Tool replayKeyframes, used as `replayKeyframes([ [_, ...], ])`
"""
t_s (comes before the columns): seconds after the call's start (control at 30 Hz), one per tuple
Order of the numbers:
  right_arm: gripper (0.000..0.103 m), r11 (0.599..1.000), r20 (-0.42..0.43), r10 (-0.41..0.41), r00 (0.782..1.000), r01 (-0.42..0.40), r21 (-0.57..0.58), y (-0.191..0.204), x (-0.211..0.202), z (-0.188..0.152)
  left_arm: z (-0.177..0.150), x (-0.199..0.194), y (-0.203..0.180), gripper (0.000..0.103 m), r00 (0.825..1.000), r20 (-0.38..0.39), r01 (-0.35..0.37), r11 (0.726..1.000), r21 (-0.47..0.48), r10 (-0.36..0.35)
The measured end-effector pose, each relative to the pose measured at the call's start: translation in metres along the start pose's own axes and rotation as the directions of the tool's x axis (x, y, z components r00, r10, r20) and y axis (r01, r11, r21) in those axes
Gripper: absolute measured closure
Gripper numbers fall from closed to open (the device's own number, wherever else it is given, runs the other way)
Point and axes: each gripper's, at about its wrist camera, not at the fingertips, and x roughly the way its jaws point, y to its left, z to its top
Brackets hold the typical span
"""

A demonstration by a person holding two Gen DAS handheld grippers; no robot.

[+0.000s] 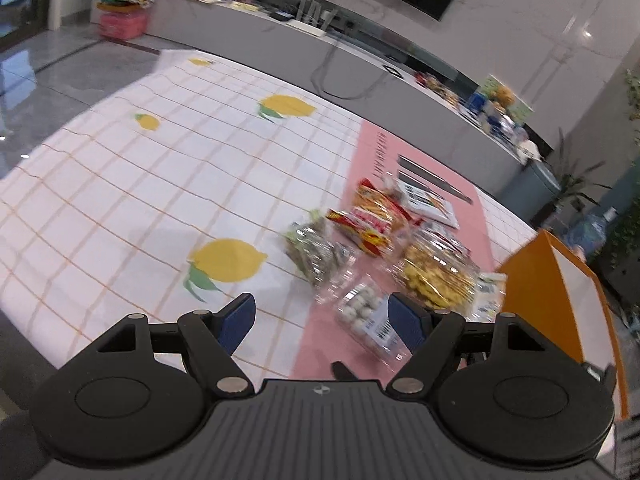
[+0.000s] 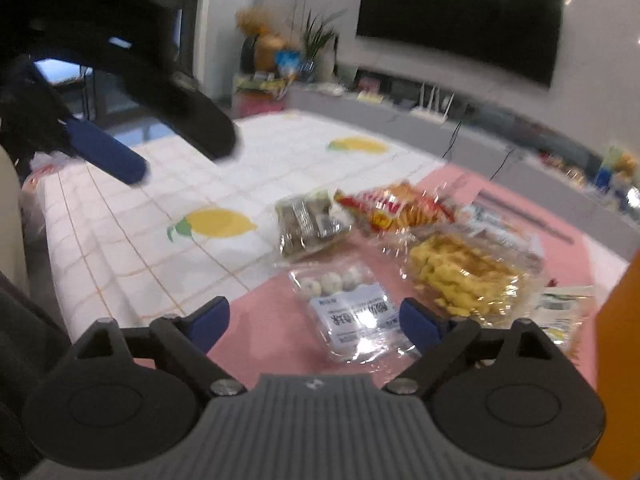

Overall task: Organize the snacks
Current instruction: 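Lower the right gripper onto the white quail-egg packet and close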

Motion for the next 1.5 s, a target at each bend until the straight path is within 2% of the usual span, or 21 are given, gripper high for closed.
replayKeyframes([
  [0.1, 0.013, 0.999, -0.039, -0.050, 0.998, 0.049, -0.022, -0.010, 0.016, 0.000, 0.003, 0.002, 0.001, 0.014, 1.000, 0.004, -0.015, 1.000, 0.007, 0.015],
  [0.2, 0.008, 0.999, -0.055, -0.039, 0.998, 0.040, 0.021, -0.023, 0.025, -0.001, 0.004, 0.005, -0.002, 0.014, 1.000, -0.005, -0.007, 1.000, 0.015, 0.007],
  [0.33, 0.008, 0.996, -0.063, -0.004, 0.998, 0.009, 0.085, -0.034, 0.032, 0.000, 0.003, 0.007, -0.005, 0.014, 1.000, -0.007, -0.005, 0.999, 0.043, 0.005],
  [0.37, 0.010, 0.996, -0.063, 0.005, 0.998, 0.001, 0.092, -0.035, 0.034, 0.001, 0.003, 0.007, -0.006, 0.014, 1.000, -0.008, -0.007, 0.999, 0.050, 0.007],
  [0.4, 0.019, 0.994, -0.061, 0.026, 0.998, -0.019, 0.106, -0.036, 0.034, 0.001, 0.002, 0.007, -0.007, 0.014, 1.000, -0.009, -0.010, 0.999, 0.053, 0.010],
  [0.43, 0.023, 0.992, -0.058, 0.040, 0.998, -0.033, 0.120, -0.037, 0.033, 0.001, 0.002, 0.008, -0.007, 0.014, 1.000, -0.012, -0.011, 0.998, 0.055, 0.012],
  [0.47, 0.031, 0.993, -0.055, 0.034, 0.998, -0.028, 0.113, -0.035, 0.032, 0.001, 0.002, 0.009, -0.007, 0.014, 1.000, -0.013, -0.013, 0.998, 0.054, 0.013],
  [0.5, 0.034, 0.994, -0.055, 0.026, 0.998, -0.020, 0.109, -0.033, 0.029, 0.000, 0.002, 0.009, -0.007, 0.014, 1.000, -0.014, -0.014, 0.999, 0.051, 0.015],
  [0.83, 0.037, 0.992, -0.097, 0.022, 0.995, -0.010, 0.122, -0.021, 0.000, -0.015, 0.000, 0.008, -0.005, 0.014, 1.000, -0.017, -0.009, 0.999, 0.044, 0.010],
  [0.93, 0.034, 0.992, -0.117, 0.041, 0.992, -0.026, 0.122, -0.019, -0.009, -0.019, 0.000, 0.010, -0.005, 0.014, 1.000, -0.020, -0.007, 0.999, 0.046, 0.008],
  [1.1, 0.009, 0.995, -0.079, 0.062, 0.995, -0.055, 0.082, -0.015, -0.013, -0.030, -0.001, 0.012, -0.005, 0.014, 1.000, -0.023, -0.015, 0.999, 0.050, 0.016],
  [1.23, 0.005, 0.992, -0.032, 0.088, 0.996, -0.085, 0.091, -0.020, -0.012, -0.038, -0.001, 0.012, -0.005, 0.014, 1.000, -0.021, -0.018, 0.998, 0.054, 0.019],
  [1.5, 0.005, 0.983, 0.024, 0.121, 0.992, -0.123, 0.137, -0.031, -0.008, -0.037, -0.002, 0.013, -0.009, 0.014, 0.999, -0.026, -0.019, 0.997, 0.070, 0.021],
])
